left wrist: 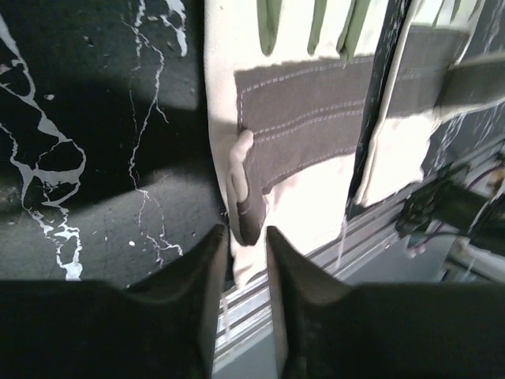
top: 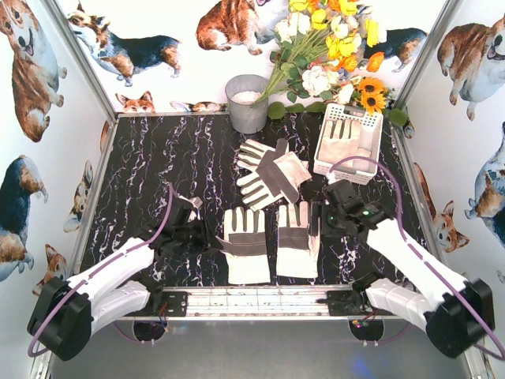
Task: Put the gloves into the storage basket
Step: Place the glove at the center of the board, then pick up the glove from the center of the board.
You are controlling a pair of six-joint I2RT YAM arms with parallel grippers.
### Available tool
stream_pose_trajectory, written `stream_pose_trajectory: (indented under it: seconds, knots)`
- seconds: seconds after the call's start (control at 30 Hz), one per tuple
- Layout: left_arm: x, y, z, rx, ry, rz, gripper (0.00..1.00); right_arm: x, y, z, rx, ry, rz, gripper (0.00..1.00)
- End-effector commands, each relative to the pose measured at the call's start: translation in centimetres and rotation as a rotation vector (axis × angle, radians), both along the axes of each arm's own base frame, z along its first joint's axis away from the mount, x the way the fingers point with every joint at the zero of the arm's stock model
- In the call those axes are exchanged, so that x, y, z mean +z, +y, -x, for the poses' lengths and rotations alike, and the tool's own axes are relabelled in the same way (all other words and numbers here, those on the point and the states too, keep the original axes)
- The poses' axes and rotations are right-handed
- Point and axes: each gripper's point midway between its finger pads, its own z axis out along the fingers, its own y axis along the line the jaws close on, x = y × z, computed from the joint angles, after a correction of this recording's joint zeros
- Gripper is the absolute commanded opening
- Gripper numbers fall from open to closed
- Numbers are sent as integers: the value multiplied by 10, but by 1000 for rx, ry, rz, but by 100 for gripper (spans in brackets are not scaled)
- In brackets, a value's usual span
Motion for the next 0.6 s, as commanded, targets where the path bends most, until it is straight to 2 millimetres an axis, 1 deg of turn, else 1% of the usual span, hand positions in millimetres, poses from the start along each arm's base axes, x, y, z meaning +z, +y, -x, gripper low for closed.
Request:
stream_pose_trajectory:
  seconds: [0.0,0.03,0.1,0.13,0.2,0.27,0.37,0.43,0.57]
  knots:
    - [6,0,-17,43,-66,-17,15,39,-13,-9,-128,-109,-6,69]
    - [7,0,-20,47,-77,-21,10,44,-8,-8,-119,-122,-44,70]
    - [11,1,-23,52,-94,-28,3,53,6,-6,-86,-137,-133,70]
    - [13,1,-24,50,-101,-29,0,56,14,-5,-68,-138,-178,70]
    - [19,0,-26,38,-120,-29,0,55,27,-2,-42,-116,-238,70]
    - [27,-1,-29,22,-144,-28,0,47,28,-2,-46,-89,-234,71]
    - [42,-7,-30,-18,-185,-2,0,33,23,-7,-62,-66,-182,74]
    - [51,-11,-29,-59,-206,16,0,26,24,-12,-62,-63,-169,75]
    - [56,-10,-27,-100,-216,-11,0,9,26,-26,-88,-69,-154,76]
